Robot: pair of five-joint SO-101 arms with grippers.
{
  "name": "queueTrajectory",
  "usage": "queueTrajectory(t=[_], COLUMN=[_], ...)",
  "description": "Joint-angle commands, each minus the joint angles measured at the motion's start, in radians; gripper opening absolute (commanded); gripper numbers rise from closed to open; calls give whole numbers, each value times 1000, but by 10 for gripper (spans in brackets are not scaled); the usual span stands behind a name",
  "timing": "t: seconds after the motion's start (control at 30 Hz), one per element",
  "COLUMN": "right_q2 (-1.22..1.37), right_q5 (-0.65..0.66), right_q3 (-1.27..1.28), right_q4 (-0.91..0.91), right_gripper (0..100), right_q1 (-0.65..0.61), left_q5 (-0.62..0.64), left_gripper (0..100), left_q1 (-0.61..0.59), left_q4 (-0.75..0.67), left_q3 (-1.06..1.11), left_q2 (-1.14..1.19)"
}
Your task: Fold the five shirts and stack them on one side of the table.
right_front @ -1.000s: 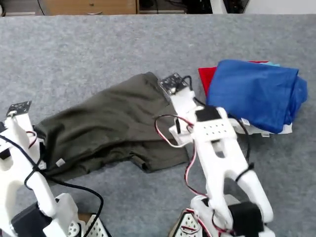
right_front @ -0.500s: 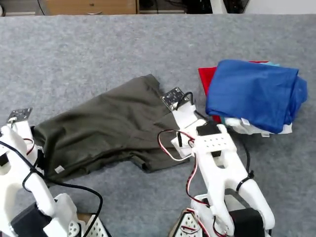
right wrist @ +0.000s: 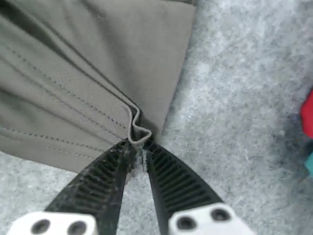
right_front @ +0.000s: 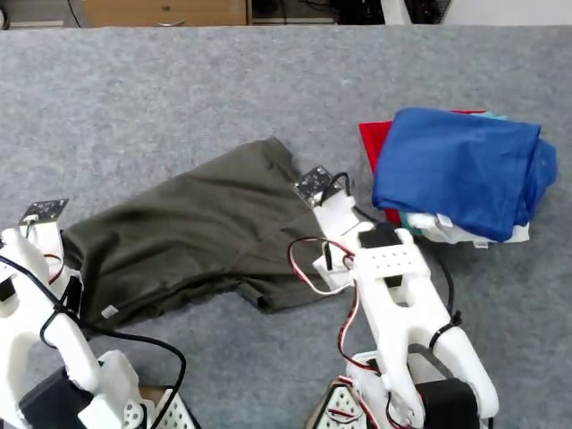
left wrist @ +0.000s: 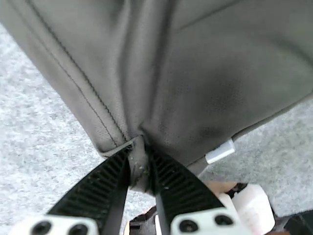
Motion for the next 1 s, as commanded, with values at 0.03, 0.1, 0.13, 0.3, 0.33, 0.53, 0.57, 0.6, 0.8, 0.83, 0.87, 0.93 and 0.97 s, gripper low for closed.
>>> queueTrajectory(t=[0.03,0.1,0.13,0.3,0.33,0.53,0.57,0.6,0.8,0.83,0.87,0.93,0.97], right_q2=[-30,-30,-30,-30,-30,-22,-19,-16,139,183,232,337,395], right_q5=[9,9,5,-40,-25,40,14,-21,-189,-222,-252,-292,-304], right_q3=[-2,-2,-2,-25,-50,-309,-358,-401,-530,-536,-541,-564,-581], right_q4=[6,8,12,81,120,391,414,419,244,187,130,17,-32], right_gripper=[2,5,25,302,357,395,331,242,86,80,62,4,1], right_q1=[18,5,2,4,-1,-45,-58,-76,-257,-286,-309,-335,-338], left_q5=[-21,-25,-25,-15,-17,-14,-2,35,356,393,420,460,476], left_gripper=[20,22,26,207,209,188,144,84,16,19,19,19,19], left_q1=[-6,-5,-5,-38,-52,-107,-101,-92,86,115,141,178,187], left_q4=[14,14,14,15,14,107,143,164,57,32,21,0,-12], left_q3=[-5,-5,-8,-15,-23,-226,-282,-339,-416,-416,-423,-450,-468], left_q2=[-19,-19,-19,-27,-28,-28,-25,-18,41,73,111,193,239])
